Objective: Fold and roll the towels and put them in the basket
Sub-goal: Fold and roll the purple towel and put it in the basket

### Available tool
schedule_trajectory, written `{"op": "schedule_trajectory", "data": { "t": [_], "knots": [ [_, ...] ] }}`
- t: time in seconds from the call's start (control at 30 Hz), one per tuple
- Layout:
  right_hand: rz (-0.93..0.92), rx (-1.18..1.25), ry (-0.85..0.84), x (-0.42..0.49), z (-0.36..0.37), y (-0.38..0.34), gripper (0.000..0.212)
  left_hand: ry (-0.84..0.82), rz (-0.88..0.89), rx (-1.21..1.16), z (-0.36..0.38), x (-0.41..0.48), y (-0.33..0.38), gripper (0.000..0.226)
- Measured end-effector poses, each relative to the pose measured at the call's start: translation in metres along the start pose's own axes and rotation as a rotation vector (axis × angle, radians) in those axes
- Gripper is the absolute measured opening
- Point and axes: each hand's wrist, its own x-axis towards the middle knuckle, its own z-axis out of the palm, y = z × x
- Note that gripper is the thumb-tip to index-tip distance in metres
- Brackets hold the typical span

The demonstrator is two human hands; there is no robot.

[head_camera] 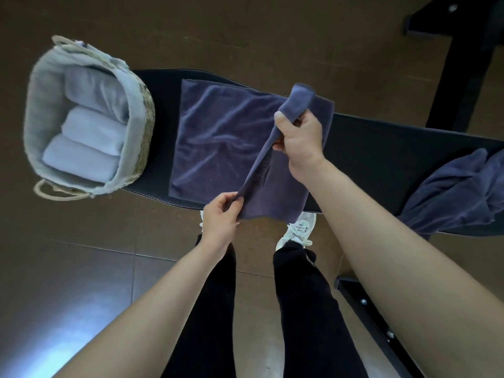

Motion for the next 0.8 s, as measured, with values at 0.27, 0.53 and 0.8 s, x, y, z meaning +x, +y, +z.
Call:
{"op": "schedule_trajectory", "data": {
  "t": [0.27, 0.53, 0.8],
  "knots": [
    [-0.024, -0.166, -0.027, -0.009, 0.099, 0.0, 0.016, 0.138, -0.012, -0.057, -0.072, 0.03, -0.007, 0.015],
    [-0.103, -0.31, -0.047, -0.005, 0.179, 0.021, 0.025, 0.253, -0.012, 0.074, -0.124, 0.077, -0.018, 0.005],
    [-0.155, -0.549, -0.126, -0.005, 0.135, 0.06, 0.043, 0.306, 0.008, 0.307, -0.139, 0.099, -0.028, 0.024]
  ]
}}
